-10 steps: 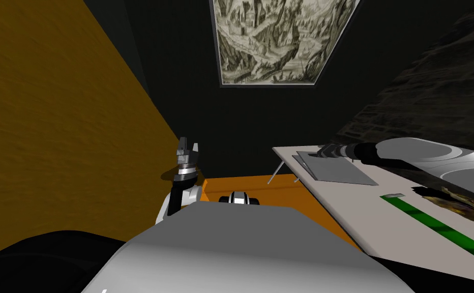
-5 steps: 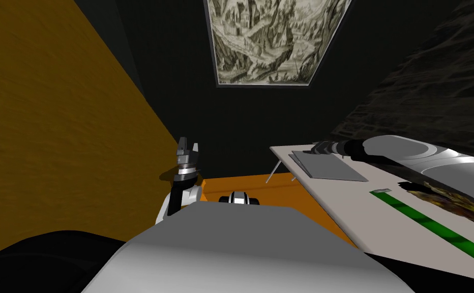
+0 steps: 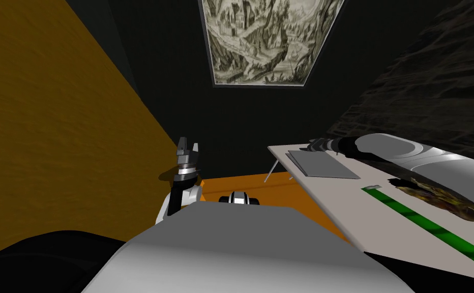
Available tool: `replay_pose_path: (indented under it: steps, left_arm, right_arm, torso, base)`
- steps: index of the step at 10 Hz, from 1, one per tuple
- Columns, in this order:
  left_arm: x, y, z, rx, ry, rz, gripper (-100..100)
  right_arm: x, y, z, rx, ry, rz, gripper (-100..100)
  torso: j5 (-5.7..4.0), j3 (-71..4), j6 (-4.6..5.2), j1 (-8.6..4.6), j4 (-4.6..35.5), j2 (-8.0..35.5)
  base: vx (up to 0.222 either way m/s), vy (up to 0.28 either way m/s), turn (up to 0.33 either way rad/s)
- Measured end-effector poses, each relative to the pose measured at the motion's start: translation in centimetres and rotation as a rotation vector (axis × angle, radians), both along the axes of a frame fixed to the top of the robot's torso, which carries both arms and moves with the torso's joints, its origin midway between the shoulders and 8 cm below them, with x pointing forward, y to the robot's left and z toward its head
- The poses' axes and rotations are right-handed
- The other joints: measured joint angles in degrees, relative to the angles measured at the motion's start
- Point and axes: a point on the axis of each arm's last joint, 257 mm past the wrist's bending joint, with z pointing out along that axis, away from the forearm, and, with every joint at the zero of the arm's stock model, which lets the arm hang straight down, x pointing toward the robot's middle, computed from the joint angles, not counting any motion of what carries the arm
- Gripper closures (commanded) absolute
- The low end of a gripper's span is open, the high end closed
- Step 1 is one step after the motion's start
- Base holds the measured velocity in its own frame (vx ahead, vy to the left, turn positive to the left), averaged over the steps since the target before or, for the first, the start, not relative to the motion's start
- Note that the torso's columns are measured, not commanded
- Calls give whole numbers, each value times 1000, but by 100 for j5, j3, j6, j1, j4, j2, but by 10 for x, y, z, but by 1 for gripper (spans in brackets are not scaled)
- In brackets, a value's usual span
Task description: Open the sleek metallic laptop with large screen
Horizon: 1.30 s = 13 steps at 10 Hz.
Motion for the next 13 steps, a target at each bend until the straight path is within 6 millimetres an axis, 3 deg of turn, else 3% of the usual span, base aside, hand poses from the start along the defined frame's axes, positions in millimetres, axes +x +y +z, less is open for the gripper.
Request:
replay_pose_path:
  steps: [3, 6, 13]
  left_arm:
    - [0, 0, 0, 0, 0, 0, 0]
    - [0, 0, 0, 0, 0, 0, 0]
    - [0, 0, 0, 0, 0, 0, 0]
  right_arm:
    - [3, -3, -2, -23, 3, -9, -100]
    - [-14, -27, -5, -22, 23, -52, -100]
    - [-42, -79, 11, -9, 31, -155, -100]
  torso:
    - [6, -2, 0, 15, 0, -2]
    - [3, 8, 0, 6, 4, 14]
    - [3, 1, 1, 9, 1, 0]
  base:
    - [-12, -3, 73]
    - [-59, -6, 145]
    - [-57, -2, 160]
